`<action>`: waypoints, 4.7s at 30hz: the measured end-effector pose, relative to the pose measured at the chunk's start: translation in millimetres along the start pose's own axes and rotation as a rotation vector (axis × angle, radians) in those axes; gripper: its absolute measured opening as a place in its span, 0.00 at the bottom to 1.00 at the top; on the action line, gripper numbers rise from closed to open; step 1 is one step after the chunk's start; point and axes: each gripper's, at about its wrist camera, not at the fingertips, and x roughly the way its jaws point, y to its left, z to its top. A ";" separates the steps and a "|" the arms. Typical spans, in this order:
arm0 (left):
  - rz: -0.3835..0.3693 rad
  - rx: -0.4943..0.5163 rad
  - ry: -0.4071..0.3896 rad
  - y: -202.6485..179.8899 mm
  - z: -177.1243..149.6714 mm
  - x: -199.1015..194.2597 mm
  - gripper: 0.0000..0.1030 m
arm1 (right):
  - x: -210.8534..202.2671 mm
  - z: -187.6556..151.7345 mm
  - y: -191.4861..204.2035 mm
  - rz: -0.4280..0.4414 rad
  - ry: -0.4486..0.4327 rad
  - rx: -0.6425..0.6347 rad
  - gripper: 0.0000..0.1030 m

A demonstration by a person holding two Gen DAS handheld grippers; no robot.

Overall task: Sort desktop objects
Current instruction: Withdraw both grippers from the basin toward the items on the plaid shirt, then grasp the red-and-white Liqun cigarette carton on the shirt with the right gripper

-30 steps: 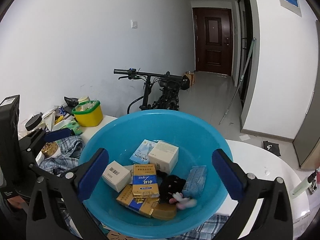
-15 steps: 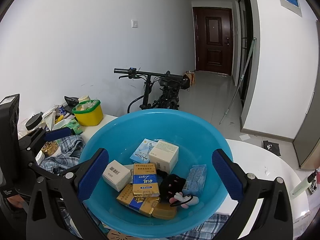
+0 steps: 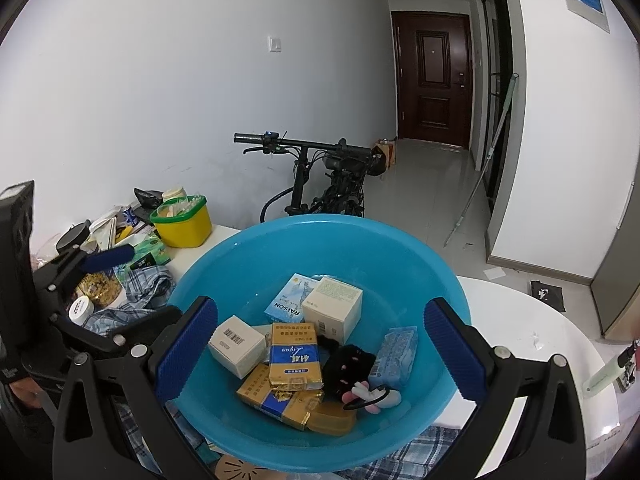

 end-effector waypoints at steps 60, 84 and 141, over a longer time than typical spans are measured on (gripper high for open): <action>-0.098 -0.028 0.291 -59.2 -162.3 6.6 0.93 | -14.2 0.9 -0.9 0.034 0.014 -0.026 1.00; -0.141 -0.140 0.123 -9.5 -155.4 -47.2 0.93 | -16.9 1.4 81.2 -0.084 0.016 -0.265 1.00; -0.143 -0.203 0.124 11.6 -163.1 -50.9 0.93 | -18.7 -156.4 84.5 0.257 0.177 -0.249 0.21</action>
